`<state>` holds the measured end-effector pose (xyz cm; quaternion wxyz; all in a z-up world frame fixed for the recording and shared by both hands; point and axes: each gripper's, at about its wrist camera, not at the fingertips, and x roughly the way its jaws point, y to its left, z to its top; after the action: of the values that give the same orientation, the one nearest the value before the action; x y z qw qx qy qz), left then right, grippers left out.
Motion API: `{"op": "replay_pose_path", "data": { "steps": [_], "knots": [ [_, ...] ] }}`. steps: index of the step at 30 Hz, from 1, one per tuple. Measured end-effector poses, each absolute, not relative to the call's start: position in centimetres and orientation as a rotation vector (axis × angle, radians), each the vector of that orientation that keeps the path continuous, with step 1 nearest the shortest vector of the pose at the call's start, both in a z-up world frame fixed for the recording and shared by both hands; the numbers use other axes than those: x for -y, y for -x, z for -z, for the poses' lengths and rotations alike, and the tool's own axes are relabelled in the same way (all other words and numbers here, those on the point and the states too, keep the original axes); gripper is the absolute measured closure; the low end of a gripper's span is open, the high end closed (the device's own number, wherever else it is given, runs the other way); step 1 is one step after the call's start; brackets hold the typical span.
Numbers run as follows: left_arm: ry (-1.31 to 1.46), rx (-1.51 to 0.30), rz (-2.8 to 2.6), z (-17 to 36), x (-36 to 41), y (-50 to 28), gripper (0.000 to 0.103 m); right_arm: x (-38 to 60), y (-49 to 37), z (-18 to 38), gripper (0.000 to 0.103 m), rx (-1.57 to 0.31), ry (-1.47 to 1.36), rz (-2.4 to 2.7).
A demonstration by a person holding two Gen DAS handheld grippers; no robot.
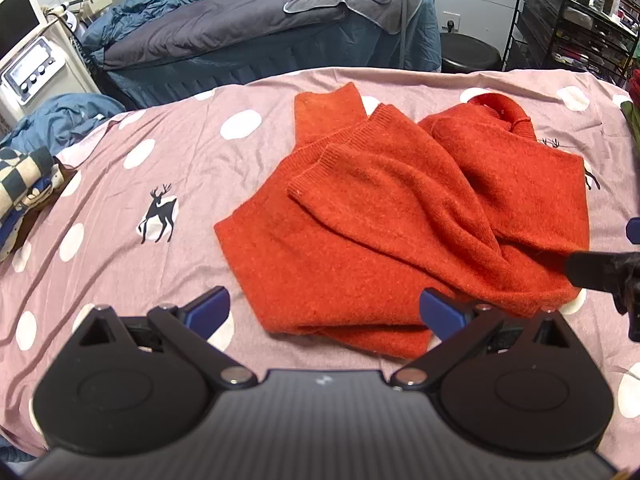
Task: Fold small clothes
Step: 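Move both grippers open toward the crumpled orange sweater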
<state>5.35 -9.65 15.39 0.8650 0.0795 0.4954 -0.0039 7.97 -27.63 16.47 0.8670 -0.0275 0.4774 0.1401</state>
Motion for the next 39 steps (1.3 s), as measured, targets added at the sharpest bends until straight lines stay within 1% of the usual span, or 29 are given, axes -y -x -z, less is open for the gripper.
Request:
{"op": "replay_pose_path", "data": {
  "steps": [5,14,32,34,39],
  "knots": [
    [-0.173,-1.071,-0.001,-15.21,9.77,-5.38,0.0,28.1,-7.78,-16.5,0.0,-1.001,0.041,-0.287],
    [-0.183,-1.069,0.014,-15.39,10.14,-5.12,0.0,28.12,-7.67,-16.66,0.0,-1.001,0.039,-0.308],
    [-0.18,-1.071,0.0,-15.71,9.95,-5.32,0.0,27.85,-7.67,-17.12,0.0,-0.942,0.105,-0.234],
    [-0.137,-1.042,-0.084,-15.73,9.96,-5.33,0.0,27.94,-7.66,-17.1,0.0,-0.939,0.097,-0.235],
    [-0.193,-0.997,-0.095,-15.74,10.05,-5.01,0.0,28.15,-7.27,-16.95,0.0,-0.926,0.064,-0.242]
  ]
}}
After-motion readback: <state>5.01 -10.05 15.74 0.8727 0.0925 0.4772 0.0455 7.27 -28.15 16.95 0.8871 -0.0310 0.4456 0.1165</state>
